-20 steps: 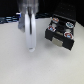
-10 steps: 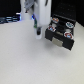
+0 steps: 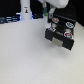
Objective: Open the kcup holder, insert the kcup into the holder, and close the kcup holder
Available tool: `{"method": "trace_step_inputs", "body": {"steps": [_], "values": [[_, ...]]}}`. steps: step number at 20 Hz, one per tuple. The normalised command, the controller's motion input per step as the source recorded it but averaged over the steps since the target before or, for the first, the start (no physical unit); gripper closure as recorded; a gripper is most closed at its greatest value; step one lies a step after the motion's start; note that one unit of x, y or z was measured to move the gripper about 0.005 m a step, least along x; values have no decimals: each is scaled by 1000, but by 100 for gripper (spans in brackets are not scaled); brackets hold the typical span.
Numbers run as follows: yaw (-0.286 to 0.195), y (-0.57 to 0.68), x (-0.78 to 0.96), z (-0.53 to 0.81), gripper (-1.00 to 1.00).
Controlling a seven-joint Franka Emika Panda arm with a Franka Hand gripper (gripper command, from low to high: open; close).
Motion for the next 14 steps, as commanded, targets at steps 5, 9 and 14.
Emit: {"method": "trace_step_inputs", "body": {"steps": [5,9,14], "values": [[21,636,-20,245,100],[22,638,-48,94,100],[40,610,-38,19,100]]}}
